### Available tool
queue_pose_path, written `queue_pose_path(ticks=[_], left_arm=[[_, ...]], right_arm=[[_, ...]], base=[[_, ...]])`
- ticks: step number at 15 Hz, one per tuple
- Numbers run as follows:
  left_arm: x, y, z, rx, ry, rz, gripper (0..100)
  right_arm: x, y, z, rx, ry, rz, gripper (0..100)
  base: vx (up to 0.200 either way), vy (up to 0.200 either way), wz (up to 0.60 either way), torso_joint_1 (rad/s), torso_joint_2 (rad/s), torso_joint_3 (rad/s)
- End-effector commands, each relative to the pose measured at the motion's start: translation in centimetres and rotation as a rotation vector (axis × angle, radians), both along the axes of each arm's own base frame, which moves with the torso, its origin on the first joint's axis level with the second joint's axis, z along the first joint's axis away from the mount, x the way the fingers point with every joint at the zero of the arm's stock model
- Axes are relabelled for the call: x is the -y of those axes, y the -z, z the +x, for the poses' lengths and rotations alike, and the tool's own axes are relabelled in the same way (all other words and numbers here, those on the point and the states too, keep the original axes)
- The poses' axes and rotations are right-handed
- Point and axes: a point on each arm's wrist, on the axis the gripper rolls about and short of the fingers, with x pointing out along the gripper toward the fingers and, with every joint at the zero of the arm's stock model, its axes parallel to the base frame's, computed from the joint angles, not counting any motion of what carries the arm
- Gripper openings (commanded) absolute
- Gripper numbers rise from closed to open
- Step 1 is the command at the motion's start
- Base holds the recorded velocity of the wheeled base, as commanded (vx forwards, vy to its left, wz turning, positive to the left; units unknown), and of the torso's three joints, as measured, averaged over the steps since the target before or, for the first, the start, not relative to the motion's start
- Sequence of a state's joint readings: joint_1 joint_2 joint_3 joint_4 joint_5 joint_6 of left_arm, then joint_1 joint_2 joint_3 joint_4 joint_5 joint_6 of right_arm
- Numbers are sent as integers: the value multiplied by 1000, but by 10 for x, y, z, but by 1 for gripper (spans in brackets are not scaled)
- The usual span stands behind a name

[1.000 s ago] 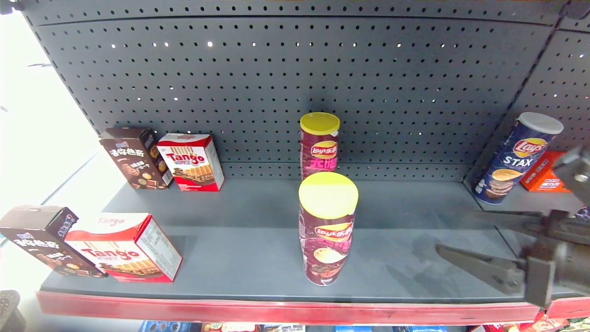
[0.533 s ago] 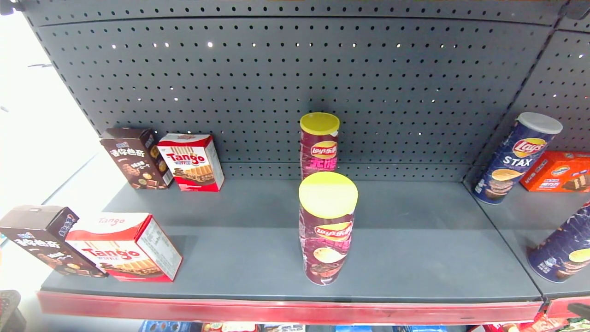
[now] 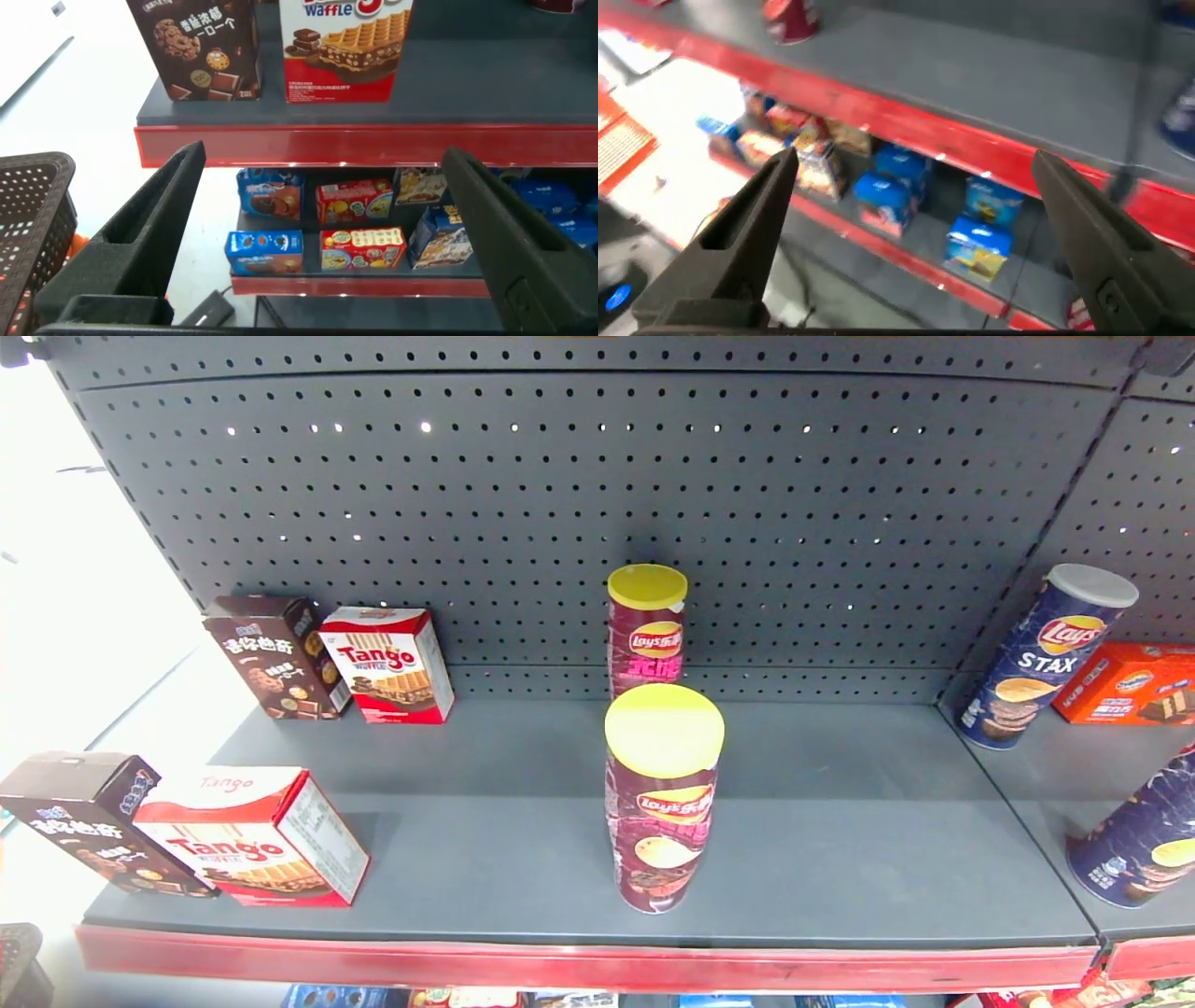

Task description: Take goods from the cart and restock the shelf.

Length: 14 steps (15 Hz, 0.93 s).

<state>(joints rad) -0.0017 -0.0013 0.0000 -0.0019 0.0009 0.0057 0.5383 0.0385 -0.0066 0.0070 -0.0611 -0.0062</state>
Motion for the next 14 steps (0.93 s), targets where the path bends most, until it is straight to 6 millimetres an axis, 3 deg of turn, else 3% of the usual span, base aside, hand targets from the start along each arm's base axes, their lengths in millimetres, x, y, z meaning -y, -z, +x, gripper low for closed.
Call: queue_pose_path(ticks=[1, 3, 6, 9, 14], left_arm=[[0, 0, 0, 0, -4, 0, 100], [0, 0, 0, 0, -4, -7, 100], [0, 0, 0, 0, -8, -10, 100], [0, 0, 0, 0, -4, -9, 100], [0, 0, 0, -2, -2, -9, 100]], right_arm=[[-5, 0, 2, -54, 244, -25, 100], [-8, 0, 5, -96, 395, -37, 100], [-8, 0, 2, -73, 446, -4, 100], [-12, 0, 3, -77, 717, -7, 100], [-14, -1, 3, -72, 587, -2, 100]], base=[[0, 0, 0, 0, 0, 0], [0, 0, 0, 0, 0, 0], [0, 0, 0, 0, 0, 0], [0, 0, 0, 0, 0, 0], [0, 0, 0, 0, 0, 0]])
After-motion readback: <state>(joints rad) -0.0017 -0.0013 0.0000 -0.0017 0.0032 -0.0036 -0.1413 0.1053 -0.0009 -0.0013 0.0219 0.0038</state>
